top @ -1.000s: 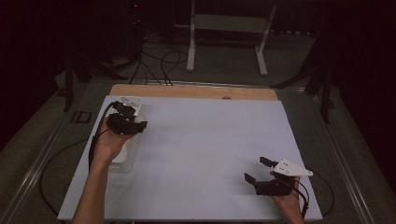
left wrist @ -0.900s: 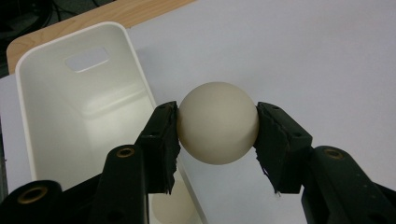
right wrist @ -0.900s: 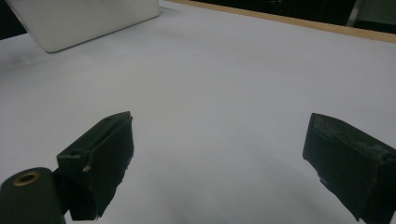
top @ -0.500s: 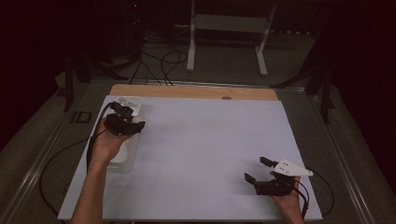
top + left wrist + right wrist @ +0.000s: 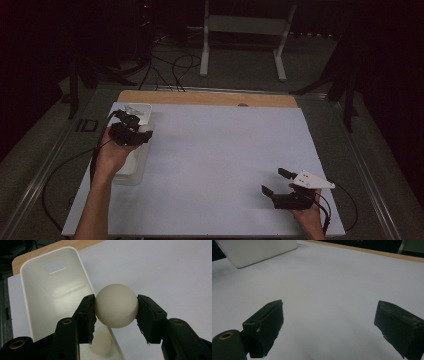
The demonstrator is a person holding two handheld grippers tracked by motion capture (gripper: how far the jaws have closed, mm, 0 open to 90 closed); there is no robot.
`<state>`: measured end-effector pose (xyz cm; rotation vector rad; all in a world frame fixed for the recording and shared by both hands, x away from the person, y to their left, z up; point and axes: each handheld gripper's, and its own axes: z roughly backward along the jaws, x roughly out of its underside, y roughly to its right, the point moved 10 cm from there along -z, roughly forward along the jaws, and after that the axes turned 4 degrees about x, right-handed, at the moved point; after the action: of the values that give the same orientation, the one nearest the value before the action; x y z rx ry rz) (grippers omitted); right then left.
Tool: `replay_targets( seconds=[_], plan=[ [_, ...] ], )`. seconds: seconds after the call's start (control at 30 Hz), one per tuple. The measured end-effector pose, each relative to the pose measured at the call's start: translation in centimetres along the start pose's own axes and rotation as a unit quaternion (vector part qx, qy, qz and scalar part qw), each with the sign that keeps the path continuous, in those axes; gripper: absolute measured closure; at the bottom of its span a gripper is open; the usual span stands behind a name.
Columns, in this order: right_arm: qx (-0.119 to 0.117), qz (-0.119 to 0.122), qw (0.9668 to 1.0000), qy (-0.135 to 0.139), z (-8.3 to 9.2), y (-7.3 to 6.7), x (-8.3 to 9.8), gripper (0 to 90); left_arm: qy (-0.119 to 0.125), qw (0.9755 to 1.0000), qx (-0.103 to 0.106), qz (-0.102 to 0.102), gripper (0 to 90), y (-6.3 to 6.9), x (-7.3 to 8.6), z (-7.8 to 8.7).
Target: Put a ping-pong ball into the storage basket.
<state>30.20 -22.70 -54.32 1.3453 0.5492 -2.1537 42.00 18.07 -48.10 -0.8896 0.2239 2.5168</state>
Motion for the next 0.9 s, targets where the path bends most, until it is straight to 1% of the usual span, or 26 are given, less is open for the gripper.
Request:
replay_targets(
  seconds=[0.5,0.9],
  plan=[
    [0.000,0.002,1.0000,-0.001,-0.1,0.0,0.0,8.2,0.000,1.0000,-0.004,0.005,51.3,-0.6,0.3,0.3],
    [-0.001,-0.003,1.0000,0.000,-0.1,0.1,0.0,8.2,0.005,0.9999,-0.006,0.012,51.2,-1.2,0.4,0.8]
  ],
)
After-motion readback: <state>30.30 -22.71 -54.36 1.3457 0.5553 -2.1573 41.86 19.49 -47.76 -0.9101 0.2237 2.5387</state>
